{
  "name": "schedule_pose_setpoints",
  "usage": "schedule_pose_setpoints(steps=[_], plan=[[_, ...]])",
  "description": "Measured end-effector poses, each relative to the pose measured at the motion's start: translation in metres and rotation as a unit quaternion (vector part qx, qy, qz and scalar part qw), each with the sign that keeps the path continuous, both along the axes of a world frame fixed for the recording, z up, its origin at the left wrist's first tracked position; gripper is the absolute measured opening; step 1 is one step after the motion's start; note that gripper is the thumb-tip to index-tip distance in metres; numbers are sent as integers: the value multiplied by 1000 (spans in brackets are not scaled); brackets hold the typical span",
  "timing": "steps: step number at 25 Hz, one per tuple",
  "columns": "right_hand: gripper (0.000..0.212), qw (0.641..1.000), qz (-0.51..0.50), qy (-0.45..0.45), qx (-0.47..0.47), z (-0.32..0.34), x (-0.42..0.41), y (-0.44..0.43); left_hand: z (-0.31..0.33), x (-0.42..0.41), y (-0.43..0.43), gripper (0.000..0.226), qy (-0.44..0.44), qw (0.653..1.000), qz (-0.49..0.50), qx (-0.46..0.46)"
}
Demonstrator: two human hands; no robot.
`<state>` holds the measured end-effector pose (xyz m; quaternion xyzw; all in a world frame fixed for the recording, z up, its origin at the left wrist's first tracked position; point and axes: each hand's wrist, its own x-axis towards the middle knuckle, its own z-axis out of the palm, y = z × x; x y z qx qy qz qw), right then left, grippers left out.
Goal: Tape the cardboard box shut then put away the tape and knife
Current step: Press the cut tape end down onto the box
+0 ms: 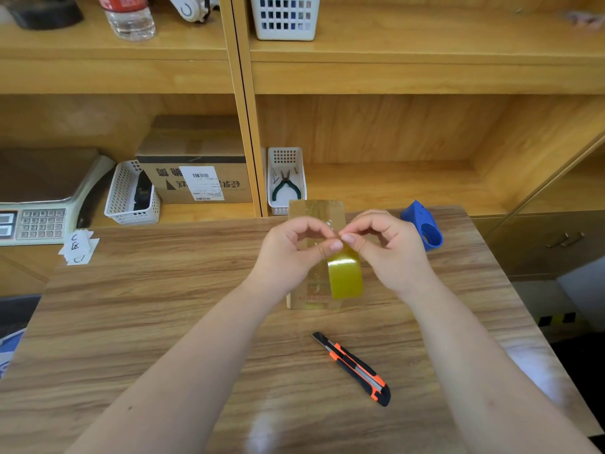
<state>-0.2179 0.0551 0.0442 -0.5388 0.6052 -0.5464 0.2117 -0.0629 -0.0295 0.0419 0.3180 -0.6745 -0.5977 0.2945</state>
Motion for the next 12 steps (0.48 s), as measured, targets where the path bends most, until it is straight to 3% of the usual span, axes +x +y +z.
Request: schedule_pose_setpoints(steps=[5, 8, 12], plan=[[17, 996, 29, -72, -32, 15, 1, -13, -9, -3, -4, 74, 5, 1000, -5, 26], [16, 997, 41, -57, -23, 21, 2, -21, -16, -4, -14, 85, 13, 995, -49, 82], [14, 996, 55, -66, -12, 27, 2, -24, -20, -3, -23, 81, -1, 978, -137, 160]])
